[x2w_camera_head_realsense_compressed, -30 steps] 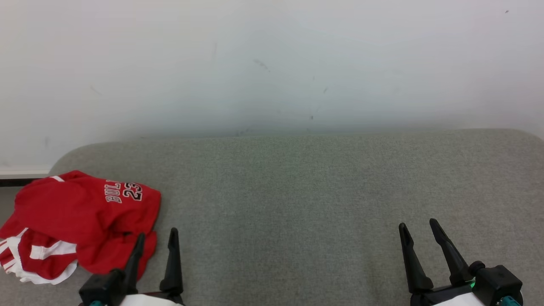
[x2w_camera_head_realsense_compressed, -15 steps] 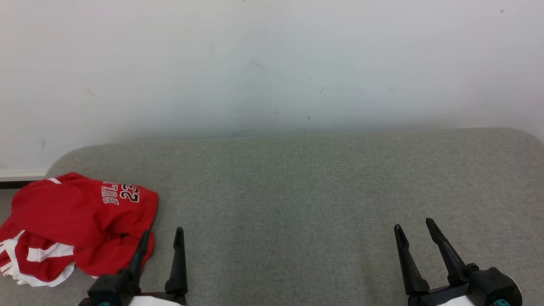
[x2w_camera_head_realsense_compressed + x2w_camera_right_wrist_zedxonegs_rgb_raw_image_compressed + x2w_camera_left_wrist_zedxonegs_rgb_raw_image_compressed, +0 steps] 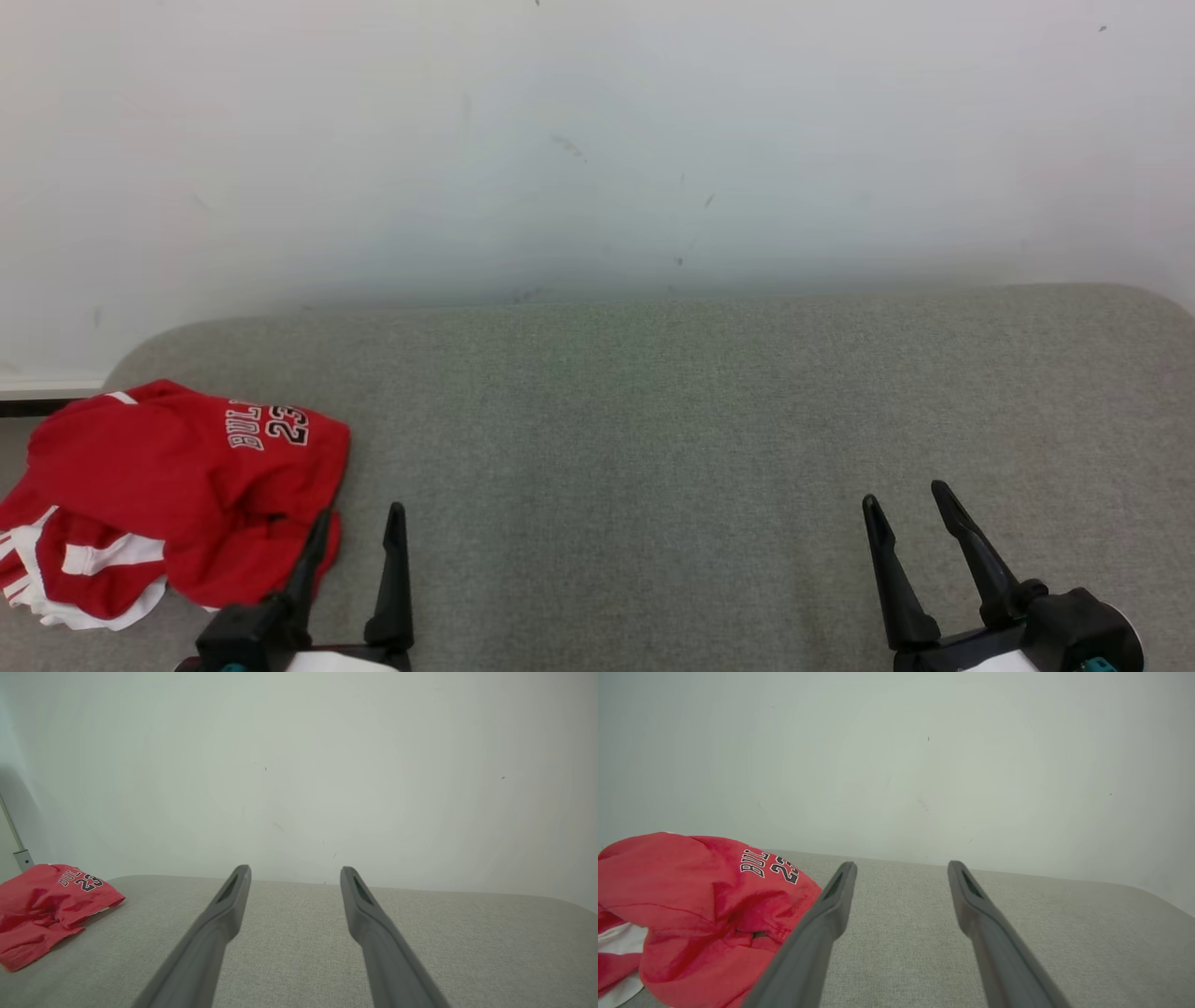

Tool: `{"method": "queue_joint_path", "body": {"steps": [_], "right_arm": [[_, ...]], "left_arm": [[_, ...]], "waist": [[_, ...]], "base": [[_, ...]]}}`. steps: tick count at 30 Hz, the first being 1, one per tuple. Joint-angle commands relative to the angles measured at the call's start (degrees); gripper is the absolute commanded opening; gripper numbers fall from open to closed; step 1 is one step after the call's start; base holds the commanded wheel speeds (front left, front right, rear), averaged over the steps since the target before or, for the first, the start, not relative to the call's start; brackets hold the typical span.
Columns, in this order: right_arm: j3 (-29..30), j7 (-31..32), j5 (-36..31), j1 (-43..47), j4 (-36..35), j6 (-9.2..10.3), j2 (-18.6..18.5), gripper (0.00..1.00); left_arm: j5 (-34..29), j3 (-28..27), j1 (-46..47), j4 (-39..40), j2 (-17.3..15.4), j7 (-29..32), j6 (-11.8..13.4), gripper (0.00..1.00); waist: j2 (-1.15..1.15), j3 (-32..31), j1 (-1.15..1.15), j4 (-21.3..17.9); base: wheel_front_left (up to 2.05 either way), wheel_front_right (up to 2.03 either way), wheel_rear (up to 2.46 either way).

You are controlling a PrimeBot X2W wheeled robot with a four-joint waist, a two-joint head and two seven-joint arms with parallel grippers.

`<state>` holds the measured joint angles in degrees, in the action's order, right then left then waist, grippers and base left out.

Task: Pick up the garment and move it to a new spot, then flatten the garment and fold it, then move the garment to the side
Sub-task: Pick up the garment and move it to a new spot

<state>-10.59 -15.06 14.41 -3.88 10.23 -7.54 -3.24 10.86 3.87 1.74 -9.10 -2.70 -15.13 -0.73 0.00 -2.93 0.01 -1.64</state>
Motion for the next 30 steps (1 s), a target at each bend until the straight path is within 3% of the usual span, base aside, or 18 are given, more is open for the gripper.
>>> {"method": "queue_joint_path", "body": {"steps": [1,17,24,30], "right_arm": [[0.0,-0.2,0.3,-0.2,0.2,0.10,0.0,1.00],[-0.1,-0.1,0.7,0.5,0.0,0.10,-0.1,1.00],[-0.5,-0.1,1.4,1.0,-0.3,0.11,0.1,1.00],[-0.2,-0.1,1.9,1.4,-0.5,0.10,0.2,1.00]], "left_arm": [[0.4,-0.1,0.0,-0.1,-0.3,0.0,-0.2,1.00],[-0.1,-0.2,0.3,-0.9,-0.3,0.0,-0.4,1.00],[-0.8,-1.2,0.6,-1.8,-0.3,0.0,-0.5,1.00],[-1.3,-1.8,0.8,-2.6,-0.3,0.0,-0.9,1.00]], "waist": [[0.00,0.0,-0.01,0.0],[0.00,-0.4,-0.01,1.8],[0.00,-0.4,-0.01,5.9],[0.00,-0.4,-0.01,11.7]], "base": [[0.00,0.00,0.00],[0.00,0.00,0.00],[0.00,0.00,0.00],[0.00,0.00,0.00]]}}
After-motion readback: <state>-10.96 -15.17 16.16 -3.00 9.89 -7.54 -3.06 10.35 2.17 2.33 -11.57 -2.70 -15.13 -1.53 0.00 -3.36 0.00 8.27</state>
